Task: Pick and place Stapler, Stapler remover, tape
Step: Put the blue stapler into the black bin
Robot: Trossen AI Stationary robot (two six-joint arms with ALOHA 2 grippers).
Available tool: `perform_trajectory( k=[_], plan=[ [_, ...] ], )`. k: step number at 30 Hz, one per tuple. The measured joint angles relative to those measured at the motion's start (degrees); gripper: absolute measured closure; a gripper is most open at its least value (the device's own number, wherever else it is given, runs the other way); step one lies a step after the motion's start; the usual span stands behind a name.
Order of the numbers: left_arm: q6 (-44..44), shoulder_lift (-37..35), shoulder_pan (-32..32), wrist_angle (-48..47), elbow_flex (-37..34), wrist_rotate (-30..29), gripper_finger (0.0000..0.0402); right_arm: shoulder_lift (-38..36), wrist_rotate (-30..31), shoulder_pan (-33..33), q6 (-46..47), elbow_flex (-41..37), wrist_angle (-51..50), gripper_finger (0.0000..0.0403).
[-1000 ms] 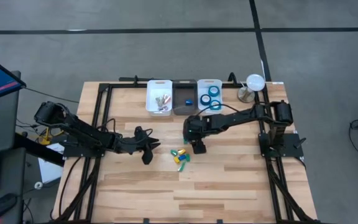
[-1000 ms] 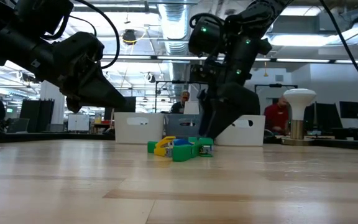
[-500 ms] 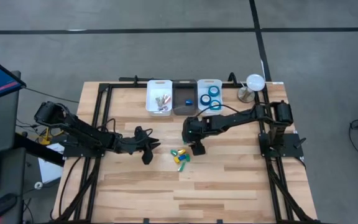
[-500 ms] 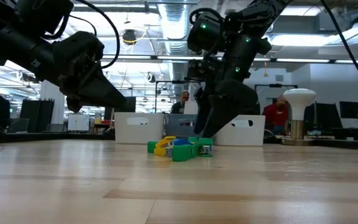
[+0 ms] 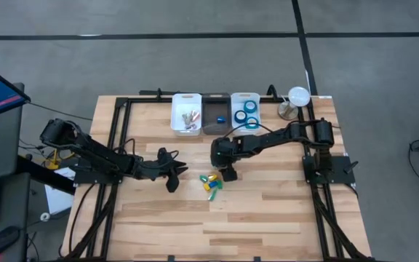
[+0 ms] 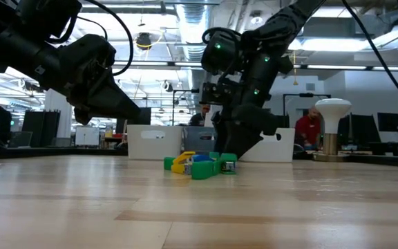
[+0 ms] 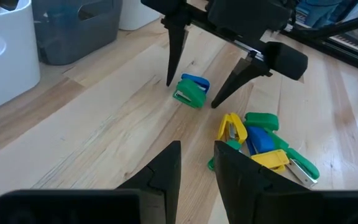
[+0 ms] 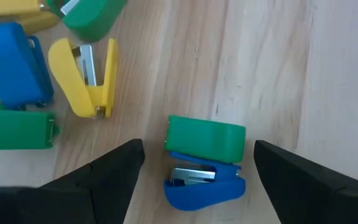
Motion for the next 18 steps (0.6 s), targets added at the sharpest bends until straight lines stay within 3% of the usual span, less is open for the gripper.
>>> perform_trajectory(
  k=[18],
  plan=[
    [0.1, 0.0, 0.0, 0.0, 0.0, 0.0, 0.0314, -3.4, 0.6, -0.3, 1.6, -0.6, -2.2, 0.0097]
  ],
)
